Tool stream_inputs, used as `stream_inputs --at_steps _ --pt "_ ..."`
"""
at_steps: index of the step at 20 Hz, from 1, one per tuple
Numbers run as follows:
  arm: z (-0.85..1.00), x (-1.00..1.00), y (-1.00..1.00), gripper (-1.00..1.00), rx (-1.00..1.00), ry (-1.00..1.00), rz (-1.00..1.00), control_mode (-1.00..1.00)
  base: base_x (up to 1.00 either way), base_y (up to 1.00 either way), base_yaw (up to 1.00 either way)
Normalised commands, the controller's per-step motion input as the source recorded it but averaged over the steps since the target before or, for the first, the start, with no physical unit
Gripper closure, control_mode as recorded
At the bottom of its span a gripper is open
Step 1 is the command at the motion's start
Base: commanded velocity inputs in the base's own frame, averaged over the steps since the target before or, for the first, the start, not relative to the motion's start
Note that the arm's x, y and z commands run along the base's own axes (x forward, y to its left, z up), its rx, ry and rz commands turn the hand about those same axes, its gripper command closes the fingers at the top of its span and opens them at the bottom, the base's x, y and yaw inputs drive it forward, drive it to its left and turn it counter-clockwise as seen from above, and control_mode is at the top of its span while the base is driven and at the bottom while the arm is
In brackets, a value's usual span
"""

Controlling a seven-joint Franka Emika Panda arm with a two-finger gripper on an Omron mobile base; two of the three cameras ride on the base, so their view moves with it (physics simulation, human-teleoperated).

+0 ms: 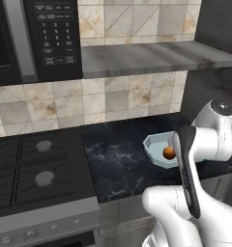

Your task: Pick the banana and orange from the fridge and place them inside the tupperware on the counter.

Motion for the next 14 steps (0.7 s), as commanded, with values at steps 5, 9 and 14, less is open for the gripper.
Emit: stream_inputs --at_steps 5,9,14 --pt "0.53 -0.72 0.36 -1.00 0.00 0.00 0.00 -1.00 0.00 0.00 0.00" --pt "0.25 -0.81 0.31 -1.00 0.00 -0.03 0.00 -1.00 0.00 0.00 0.00" --pt "0.14 -0.74 0.16 -1.00 0.00 -0.20 -0.06 -1.00 0.00 0.00 0.00"
